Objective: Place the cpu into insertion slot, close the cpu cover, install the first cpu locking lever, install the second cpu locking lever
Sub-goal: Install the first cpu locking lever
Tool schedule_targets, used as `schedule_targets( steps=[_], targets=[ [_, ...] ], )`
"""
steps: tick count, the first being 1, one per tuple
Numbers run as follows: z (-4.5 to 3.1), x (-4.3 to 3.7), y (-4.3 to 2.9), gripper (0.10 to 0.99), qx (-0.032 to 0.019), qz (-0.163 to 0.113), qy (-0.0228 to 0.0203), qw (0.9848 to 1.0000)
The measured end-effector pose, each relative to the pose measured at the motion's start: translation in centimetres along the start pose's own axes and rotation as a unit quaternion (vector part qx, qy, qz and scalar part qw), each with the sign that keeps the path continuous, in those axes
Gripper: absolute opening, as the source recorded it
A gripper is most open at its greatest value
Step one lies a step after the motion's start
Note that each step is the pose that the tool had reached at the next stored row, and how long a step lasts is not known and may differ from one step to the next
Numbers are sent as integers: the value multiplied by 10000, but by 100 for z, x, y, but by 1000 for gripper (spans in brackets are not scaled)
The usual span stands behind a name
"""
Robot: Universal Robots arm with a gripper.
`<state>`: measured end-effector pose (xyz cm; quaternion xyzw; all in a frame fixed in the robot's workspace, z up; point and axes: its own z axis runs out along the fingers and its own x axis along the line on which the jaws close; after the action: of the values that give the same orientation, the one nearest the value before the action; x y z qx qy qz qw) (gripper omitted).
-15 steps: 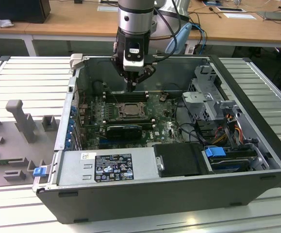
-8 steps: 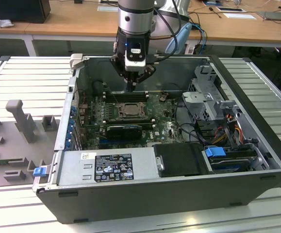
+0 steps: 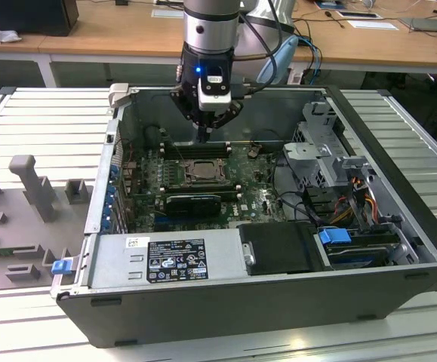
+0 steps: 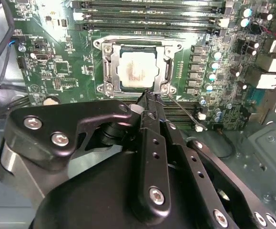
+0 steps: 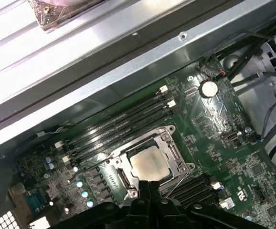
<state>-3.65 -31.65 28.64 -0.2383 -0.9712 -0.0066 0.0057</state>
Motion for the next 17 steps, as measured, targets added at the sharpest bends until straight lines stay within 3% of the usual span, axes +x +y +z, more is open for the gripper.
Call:
schedule_targets(
  steps=[7, 17],
  targets=[
    [1, -1, 0, 106, 3, -445, -1, 9990],
    [1, 0, 0, 106, 9, -986, 2, 9951]
  ],
)
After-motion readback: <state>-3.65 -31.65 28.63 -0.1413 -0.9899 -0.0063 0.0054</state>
